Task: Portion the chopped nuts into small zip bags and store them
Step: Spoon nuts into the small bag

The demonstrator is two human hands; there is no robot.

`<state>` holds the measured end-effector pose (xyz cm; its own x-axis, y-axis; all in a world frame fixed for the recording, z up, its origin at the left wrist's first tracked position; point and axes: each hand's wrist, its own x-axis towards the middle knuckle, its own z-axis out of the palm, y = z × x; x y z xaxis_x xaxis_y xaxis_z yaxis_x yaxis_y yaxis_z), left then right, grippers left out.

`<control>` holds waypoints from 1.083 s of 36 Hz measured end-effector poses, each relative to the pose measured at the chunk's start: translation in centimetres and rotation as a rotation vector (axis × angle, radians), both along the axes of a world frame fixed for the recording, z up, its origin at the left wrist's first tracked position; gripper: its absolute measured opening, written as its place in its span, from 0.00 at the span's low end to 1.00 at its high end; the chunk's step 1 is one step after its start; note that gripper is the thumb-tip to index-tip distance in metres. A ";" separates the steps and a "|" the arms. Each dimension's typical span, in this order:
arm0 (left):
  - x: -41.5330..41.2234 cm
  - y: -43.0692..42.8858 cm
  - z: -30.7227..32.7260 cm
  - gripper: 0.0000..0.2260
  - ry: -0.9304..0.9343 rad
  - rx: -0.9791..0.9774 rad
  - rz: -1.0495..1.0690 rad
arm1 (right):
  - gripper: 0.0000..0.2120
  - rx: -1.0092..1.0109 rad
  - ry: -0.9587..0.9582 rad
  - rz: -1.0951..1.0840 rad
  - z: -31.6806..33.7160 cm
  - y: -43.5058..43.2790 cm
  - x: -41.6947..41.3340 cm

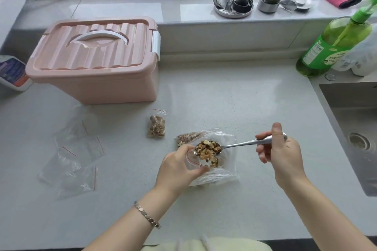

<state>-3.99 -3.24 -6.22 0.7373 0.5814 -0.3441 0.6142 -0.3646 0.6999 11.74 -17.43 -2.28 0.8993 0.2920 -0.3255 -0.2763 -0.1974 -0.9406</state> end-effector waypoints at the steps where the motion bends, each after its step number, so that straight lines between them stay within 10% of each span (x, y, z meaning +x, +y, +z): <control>1: 0.1 -0.1 0.0 0.27 -0.005 -0.010 0.006 | 0.23 0.004 -0.006 -0.003 0.0 0.2 -0.1; 39: 0.9 -0.2 -0.4 0.24 -0.016 -0.047 0.093 | 0.31 0.115 -0.269 0.118 0.5 -0.7 -3.0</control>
<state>-3.10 -3.41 -6.65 0.6862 0.6312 -0.3616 0.6328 -0.2729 0.7246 8.69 -18.16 -1.81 0.9066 0.4202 -0.0392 0.0040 -0.1013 -0.9949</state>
